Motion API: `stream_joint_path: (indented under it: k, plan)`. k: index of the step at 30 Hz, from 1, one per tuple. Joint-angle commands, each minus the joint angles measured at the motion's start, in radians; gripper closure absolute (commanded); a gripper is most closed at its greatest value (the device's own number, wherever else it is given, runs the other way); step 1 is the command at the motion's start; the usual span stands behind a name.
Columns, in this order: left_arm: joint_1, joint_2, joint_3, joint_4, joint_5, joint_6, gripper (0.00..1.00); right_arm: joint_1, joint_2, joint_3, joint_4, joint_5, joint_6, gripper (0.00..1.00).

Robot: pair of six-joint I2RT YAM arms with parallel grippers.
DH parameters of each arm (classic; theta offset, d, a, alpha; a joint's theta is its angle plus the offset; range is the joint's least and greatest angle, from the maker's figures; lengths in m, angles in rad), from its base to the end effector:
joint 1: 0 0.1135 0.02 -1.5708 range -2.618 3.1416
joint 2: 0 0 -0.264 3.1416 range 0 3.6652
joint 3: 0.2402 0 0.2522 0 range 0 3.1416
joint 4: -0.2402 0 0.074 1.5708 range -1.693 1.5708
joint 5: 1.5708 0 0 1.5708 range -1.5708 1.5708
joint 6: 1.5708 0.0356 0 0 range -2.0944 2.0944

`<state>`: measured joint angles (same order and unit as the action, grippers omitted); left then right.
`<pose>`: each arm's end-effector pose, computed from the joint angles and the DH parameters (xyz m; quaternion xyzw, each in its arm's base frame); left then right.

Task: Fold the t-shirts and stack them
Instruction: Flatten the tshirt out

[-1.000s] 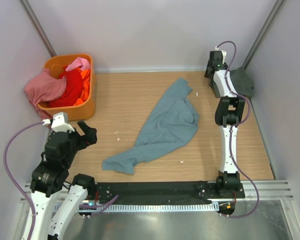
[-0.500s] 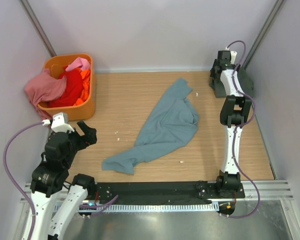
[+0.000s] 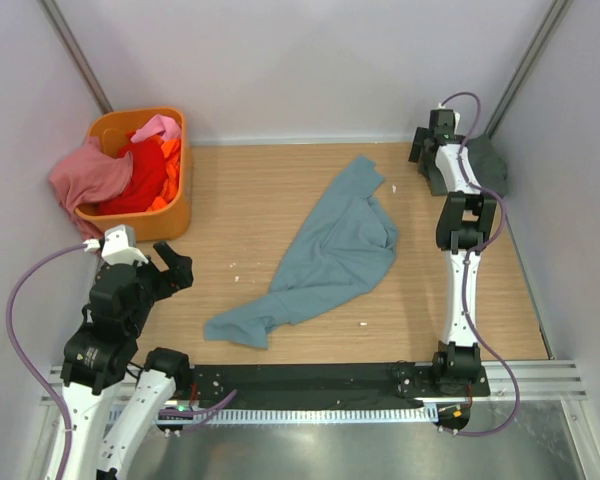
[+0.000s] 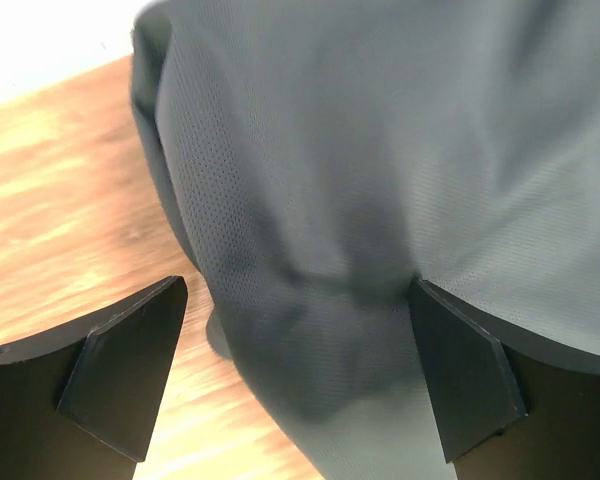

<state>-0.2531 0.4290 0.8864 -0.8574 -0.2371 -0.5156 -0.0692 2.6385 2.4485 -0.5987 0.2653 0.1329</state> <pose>0.0730 -0.0102 0.3430 -0.1731 0.8120 -0.1143 0.5456 0.5775 -0.0494 0.1766 0.1426 0.9066 -0.1102 0.3815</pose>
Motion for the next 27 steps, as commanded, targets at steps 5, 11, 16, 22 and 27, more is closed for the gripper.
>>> stream_joint_path:
  k: [5,11,16,22,27]
  plan:
    - [0.009,-0.001,-0.001,0.032,-0.019,0.002,0.12,0.0,0.072,0.078,-0.036,0.038,-0.041,0.0]
    - [0.02,0.02,0.002,0.031,-0.014,0.003,0.13,-0.024,0.101,0.086,-0.079,0.121,-0.006,0.01]
    - [0.023,0.016,0.002,0.029,-0.028,-0.001,0.14,-0.063,0.08,0.056,-0.073,0.097,0.05,0.28]
    - [0.023,0.025,0.002,0.029,-0.028,-0.001,0.14,-0.101,0.081,0.063,-0.076,0.032,0.093,0.71]
    - [0.023,0.022,0.002,0.029,-0.028,-0.001,0.14,-0.081,0.075,0.067,-0.044,-0.022,0.057,0.97]
